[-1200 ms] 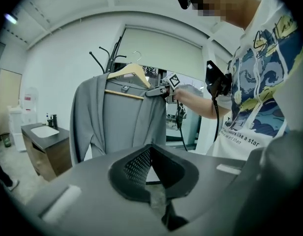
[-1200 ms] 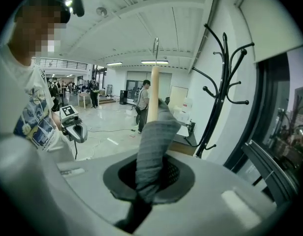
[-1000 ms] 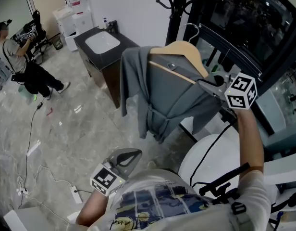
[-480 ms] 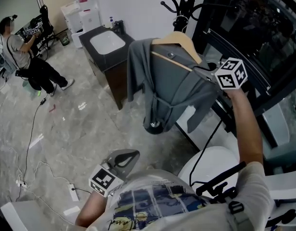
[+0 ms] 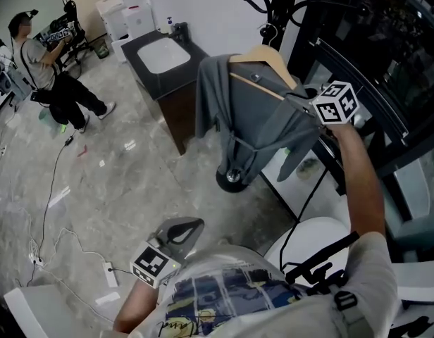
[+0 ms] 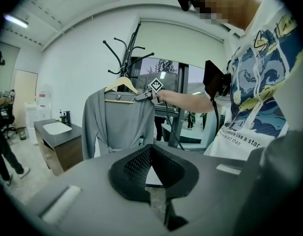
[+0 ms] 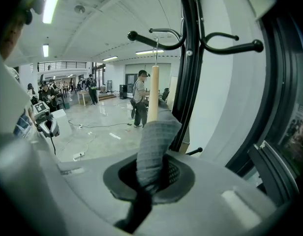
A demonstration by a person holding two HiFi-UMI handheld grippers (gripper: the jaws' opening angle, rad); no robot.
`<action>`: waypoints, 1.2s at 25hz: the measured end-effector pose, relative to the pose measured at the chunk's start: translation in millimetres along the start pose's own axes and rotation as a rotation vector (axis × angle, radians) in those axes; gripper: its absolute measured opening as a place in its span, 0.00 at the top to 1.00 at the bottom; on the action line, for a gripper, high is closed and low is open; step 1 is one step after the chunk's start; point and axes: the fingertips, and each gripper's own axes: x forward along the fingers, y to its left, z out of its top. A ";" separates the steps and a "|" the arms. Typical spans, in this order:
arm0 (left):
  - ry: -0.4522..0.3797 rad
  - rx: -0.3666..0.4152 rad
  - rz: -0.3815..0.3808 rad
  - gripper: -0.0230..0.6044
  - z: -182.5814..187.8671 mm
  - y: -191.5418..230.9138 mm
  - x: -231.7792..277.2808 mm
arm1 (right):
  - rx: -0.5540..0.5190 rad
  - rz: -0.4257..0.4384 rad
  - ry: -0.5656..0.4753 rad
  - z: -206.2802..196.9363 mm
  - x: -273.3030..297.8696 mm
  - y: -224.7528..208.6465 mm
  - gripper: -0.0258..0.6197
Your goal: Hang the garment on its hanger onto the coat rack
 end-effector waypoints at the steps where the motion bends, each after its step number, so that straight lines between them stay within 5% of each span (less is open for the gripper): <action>1: 0.003 -0.004 0.004 0.96 -0.7 1.5 -0.1 | 0.001 0.001 0.003 -1.8 2.7 -0.8 0.95; 13: 0.041 0.018 -0.030 0.96 2.4 4.5 -7.7 | -0.006 -0.034 -0.024 -7.5 11.7 -1.0 0.91; 21: 0.045 0.042 -0.068 0.96 0.2 -7.1 -29.1 | -0.005 -0.263 -0.102 -6.3 -21.7 -13.4 0.68; 30: 0.031 0.058 -0.139 0.96 -18.3 -24.1 -69.6 | -0.016 -0.483 -0.175 -25.0 -90.9 53.1 0.67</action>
